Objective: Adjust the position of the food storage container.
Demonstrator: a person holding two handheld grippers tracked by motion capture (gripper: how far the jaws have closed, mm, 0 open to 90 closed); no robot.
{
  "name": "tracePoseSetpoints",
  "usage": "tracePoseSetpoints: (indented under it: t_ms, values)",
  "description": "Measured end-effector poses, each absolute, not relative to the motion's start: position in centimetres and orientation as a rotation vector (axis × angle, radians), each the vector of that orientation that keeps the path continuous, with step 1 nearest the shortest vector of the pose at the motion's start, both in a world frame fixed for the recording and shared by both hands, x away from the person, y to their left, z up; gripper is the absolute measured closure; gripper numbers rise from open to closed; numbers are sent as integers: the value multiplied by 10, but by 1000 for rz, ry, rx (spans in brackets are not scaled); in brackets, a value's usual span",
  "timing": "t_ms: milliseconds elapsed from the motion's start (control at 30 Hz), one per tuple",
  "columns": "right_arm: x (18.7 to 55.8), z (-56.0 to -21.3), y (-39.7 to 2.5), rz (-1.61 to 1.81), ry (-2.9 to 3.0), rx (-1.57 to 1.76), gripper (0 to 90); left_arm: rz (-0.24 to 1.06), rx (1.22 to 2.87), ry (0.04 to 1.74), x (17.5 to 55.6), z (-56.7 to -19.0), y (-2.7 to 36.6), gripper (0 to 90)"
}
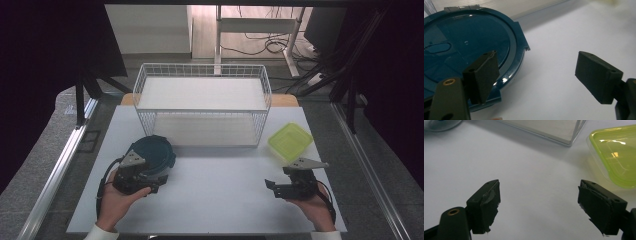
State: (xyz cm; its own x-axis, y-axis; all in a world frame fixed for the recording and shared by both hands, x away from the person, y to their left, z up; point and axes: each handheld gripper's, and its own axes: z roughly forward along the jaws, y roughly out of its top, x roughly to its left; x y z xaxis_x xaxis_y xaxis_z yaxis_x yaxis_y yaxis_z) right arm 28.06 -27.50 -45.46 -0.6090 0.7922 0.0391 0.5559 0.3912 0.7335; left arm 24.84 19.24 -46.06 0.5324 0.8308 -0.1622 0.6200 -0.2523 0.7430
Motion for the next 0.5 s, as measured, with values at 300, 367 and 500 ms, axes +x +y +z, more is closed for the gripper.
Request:
tracePoseSetpoints:
  t_ms: [300,367,500]
  values:
    - [285,-451,-273,1044,2335,1160,196,355,1975,1177,243,-459,195,183]
    - [284,-451,-271,1030,2343,1149,196,358,1978,1178,242,-459,195,183]
    - [281,-453,-272,1016,2337,1151,198,368,1973,1178,238,-455,194,192]
